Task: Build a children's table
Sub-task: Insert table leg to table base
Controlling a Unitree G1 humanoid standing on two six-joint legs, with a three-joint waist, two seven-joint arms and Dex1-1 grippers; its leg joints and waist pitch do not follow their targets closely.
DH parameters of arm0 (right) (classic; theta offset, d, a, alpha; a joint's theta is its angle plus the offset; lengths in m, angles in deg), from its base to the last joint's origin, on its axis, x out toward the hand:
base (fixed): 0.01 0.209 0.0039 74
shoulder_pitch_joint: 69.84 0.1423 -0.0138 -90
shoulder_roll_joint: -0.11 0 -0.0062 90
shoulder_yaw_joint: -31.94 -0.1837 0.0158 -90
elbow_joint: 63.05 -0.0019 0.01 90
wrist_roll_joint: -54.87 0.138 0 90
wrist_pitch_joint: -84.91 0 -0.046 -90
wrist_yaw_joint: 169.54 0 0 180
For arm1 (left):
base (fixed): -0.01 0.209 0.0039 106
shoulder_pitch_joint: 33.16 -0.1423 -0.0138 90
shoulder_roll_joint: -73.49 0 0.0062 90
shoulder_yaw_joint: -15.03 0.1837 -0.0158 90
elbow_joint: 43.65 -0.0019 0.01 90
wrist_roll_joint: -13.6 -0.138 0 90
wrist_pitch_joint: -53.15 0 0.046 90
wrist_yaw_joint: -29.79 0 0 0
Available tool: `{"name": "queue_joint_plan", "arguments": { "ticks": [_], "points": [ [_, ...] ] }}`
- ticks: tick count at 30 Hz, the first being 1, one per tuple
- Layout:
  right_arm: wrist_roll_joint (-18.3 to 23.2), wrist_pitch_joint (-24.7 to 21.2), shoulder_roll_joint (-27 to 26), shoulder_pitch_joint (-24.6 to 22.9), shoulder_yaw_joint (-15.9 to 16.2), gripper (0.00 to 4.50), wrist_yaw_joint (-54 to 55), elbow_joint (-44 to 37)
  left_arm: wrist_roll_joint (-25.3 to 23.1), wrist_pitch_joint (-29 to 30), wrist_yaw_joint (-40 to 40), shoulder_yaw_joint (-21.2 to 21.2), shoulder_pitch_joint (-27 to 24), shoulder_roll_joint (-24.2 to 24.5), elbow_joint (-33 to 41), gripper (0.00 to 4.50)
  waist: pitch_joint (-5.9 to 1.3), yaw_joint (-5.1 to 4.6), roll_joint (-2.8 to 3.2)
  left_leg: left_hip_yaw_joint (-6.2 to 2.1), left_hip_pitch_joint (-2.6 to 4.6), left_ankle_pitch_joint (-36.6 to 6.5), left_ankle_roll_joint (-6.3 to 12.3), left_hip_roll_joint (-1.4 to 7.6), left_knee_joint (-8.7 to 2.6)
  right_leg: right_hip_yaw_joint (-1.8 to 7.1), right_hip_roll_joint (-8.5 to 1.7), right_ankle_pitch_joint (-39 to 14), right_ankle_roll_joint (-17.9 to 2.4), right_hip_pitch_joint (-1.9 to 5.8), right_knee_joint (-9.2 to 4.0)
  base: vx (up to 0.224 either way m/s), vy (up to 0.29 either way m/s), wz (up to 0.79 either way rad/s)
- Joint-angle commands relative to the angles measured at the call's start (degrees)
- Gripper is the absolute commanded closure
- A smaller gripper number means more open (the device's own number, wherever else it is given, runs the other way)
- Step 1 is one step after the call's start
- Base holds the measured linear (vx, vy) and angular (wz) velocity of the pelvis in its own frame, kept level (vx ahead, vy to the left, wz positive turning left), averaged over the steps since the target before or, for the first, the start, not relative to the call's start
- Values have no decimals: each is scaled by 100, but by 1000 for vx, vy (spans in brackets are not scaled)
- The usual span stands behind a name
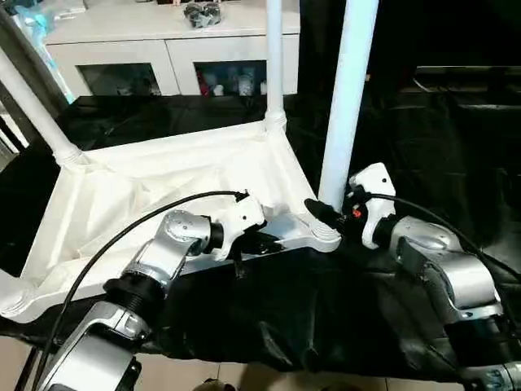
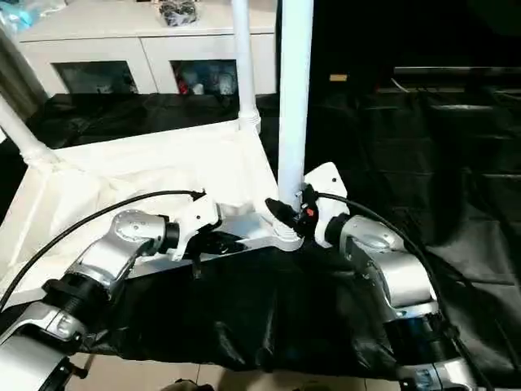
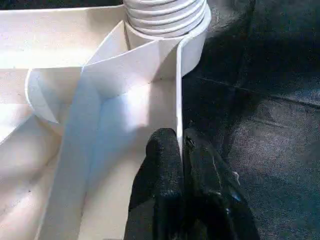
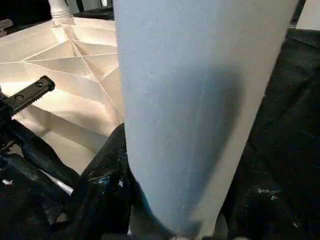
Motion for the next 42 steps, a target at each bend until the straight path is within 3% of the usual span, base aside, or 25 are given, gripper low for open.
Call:
{"name": "queue_joint_plan", "arguments": {
  "ticks": [1,8,9,10,14,16,21,24,27,29,34,37,38,39,42],
  "points": [
    [78,8,-105,81,-65,259,23,224,237,-71,-28,-228,2,-16,138,450,-391,40,-176,-25,81,-1366,247,116,-382,186,-254,-1741,-1098,267,-485,0,0,0],
    [511,63,-334,-229,-613,259,43,446,264,-32,-42,-262,36,-21,106,450,-405,29,-168,-31,76,-1332,290,117,-380,180,-257,-1618,-1162,280,-475,0,0,0],
    [573,158,-385,-409,-697,259,8,489,248,-36,-22,-273,60,-31,71,450,-402,35,-128,-28,85,-1350,295,124,-381,184,-257,-1596,-1164,266,-486,0,0,0],
    [583,246,-419,-524,-717,259,-7,514,233,-52,6,-281,84,-43,30,450,-407,43,-108,-31,90,-1377,287,122,-379,182,-258,-1585,-1176,268,-481,0,0,0],
    [593,420,-495,-725,-744,259,-44,557,202,-83,68,-300,142,-73,-70,450,-406,55,-124,-31,76,-1365,302,123,-390,175,-254,-1456,-1205,276,-476,0,0,0],
    [582,577,-573,-862,-753,260,-73,586,177,-111,94,-307,201,-92,-157,450,-391,59,-94,-34,97,-1583,248,118,-401,173,-261,-1770,-1152,265,-512,0,0,0],
    [266,1037,-594,-1091,-517,260,0,417,123,-182,147,-316,323,-112,-335,450,-385,61,-96,-45,97,-1695,196,120,-421,174,-261,-1944,-1054,260,-536,0,0,0],
    [49,1159,-526,-1094,-365,260,24,379,89,-227,159,-306,362,-114,-402,450,-369,56,-86,-50,103,-1788,174,118,-433,170,-254,-2108,-1003,247,-549,0,0,0],
    [-328,1310,-397,-1045,-81,260,11,364,37,-315,175,-283,396,-114,-488,450,-350,37,-116,-50,112,-1958,123,111,-442,173,-253,-2329,-949,240,-573,0,0,0],
    [-348,1321,-388,-1035,-57,260,1,366,31,-324,178,-280,399,-116,-498,450,-342,30,-109,-54,123,-2034,126,110,-444,174,-259,-2479,-909,229,-594,0,0,0],
    [-466,1243,-315,-772,121,260,-132,503,10,-404,153,-248,394,-109,-539,450,-339,-3,-170,-62,108,-2038,158,112,-450,171,-257,-2550,-888,233,-595,0,0,0],
    [-528,1252,-258,-577,202,260,-279,667,25,-406,82,-230,377,-89,-491,450,-326,-33,-159,-66,120,-2145,148,110,-445,165,-263,-2726,-874,222,-613,0,0,0],
    [-546,1236,-240,-467,225,260,-356,770,38,-407,0,-216,370,-67,-460,450,-325,-38,-194,-65,110,-2130,153,108,-447,165,-261,-2733,-864,226,-616,0,0,0],
    [-556,1219,-230,-393,237,260,-408,839,47,-411,-58,-206,366,-52,-442,450,-325,-38,-177,-71,108,-2118,151,109,-450,163,-266,-2738,-867,229,-610,0,0,0],
    [-570,1065,-79,-76,384,261,-843,1038,70,-395,-288,-160,332,64,-294,450,-327,-57,-230,-78,83,-2082,147,117,-459,160,-267,-2679,-883,242,-593,0,0,0]
  ]
}}
